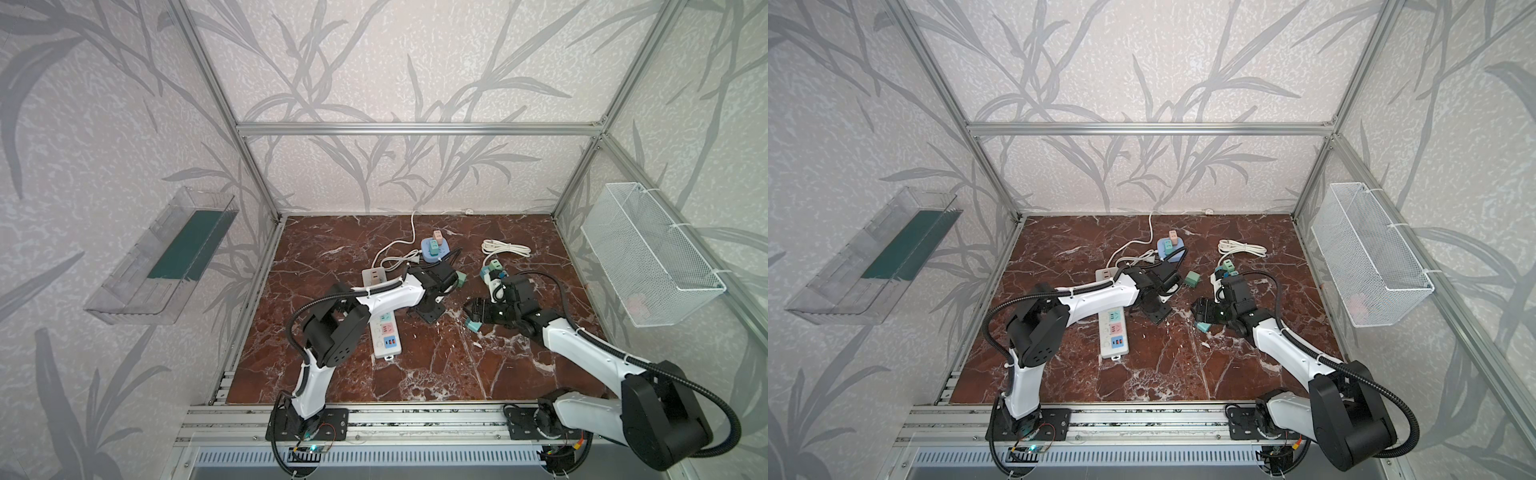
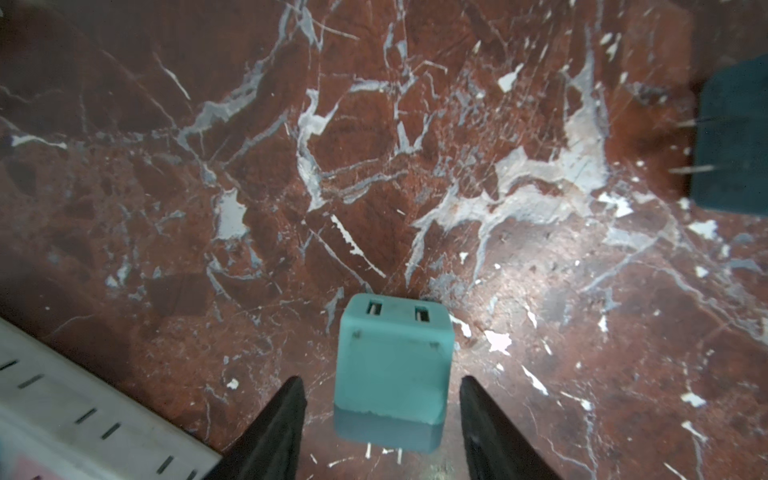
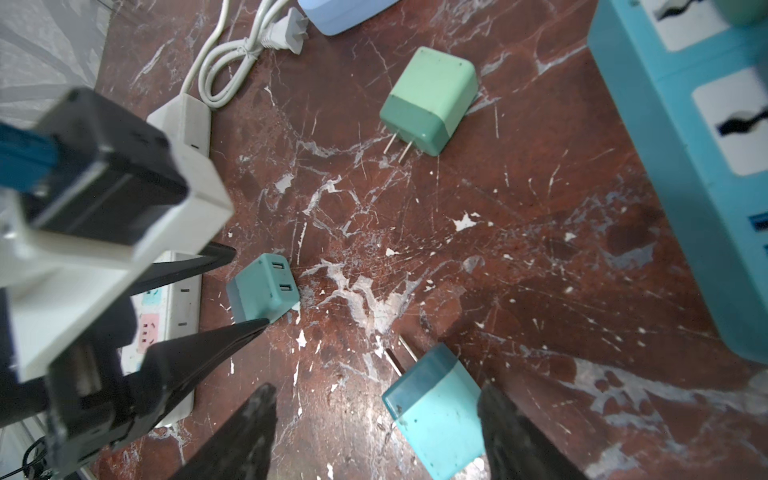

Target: Insert the plug

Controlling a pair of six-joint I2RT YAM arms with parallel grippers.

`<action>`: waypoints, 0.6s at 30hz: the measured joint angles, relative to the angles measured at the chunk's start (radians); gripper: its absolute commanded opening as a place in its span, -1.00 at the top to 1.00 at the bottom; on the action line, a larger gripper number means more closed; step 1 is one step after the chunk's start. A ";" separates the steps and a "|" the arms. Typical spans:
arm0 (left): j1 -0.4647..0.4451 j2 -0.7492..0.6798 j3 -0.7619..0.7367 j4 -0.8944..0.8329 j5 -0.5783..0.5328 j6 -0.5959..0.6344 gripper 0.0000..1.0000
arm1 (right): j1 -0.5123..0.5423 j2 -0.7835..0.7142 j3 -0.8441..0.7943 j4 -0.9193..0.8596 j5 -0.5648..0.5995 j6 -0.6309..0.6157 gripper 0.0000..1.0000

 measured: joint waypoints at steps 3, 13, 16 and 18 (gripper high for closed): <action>0.002 0.032 0.008 -0.003 -0.002 -0.003 -0.10 | -0.001 0.001 -0.001 0.005 -0.008 0.000 -0.52; 0.002 0.043 0.008 -0.016 -0.014 -0.008 0.30 | -0.002 -0.003 -0.011 0.012 -0.006 0.000 -0.50; 0.002 0.032 -0.004 0.000 -0.019 -0.006 0.37 | -0.002 -0.019 -0.011 0.009 -0.005 0.001 -0.49; 0.002 -0.005 -0.053 0.044 -0.015 -0.007 0.38 | -0.002 -0.035 -0.011 0.007 -0.007 0.005 -0.48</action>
